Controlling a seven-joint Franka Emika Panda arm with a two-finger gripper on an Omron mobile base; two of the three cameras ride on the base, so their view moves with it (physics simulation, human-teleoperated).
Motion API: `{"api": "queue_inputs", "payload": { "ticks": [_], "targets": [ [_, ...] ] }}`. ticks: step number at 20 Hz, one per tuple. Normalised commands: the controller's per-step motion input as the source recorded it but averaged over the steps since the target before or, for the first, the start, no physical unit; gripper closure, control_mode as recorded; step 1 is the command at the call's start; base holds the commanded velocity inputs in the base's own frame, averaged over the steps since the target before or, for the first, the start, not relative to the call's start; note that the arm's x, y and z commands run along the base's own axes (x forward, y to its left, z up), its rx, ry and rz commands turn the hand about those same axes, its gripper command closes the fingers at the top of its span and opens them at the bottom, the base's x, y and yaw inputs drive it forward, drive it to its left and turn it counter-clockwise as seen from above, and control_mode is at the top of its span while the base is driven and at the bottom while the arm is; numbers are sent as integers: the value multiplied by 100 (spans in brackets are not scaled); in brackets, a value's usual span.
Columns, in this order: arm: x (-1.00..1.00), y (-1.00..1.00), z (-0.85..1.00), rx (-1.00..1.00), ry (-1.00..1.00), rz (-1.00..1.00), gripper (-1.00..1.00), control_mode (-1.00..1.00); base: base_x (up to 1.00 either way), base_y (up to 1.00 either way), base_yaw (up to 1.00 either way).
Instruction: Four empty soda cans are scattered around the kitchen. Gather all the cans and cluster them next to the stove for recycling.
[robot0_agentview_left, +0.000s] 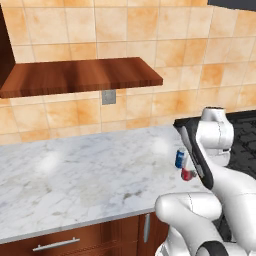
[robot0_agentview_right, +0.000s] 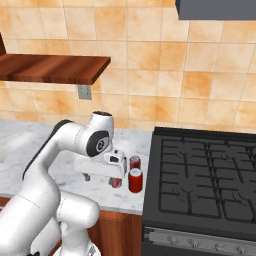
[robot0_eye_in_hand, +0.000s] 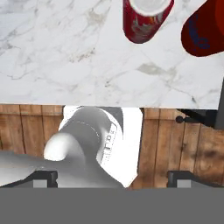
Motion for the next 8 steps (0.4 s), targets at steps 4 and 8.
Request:
{"api": "queue_inputs", "payload": {
  "ticks": [4, 8],
  "targets": [
    [-45, 60, 6, 0, -7, 0, -100, -100, 0, 0, 0],
    [-84, 39, 28, 0, -10, 0, -100, -100, 0, 0, 0]
  ]
}}
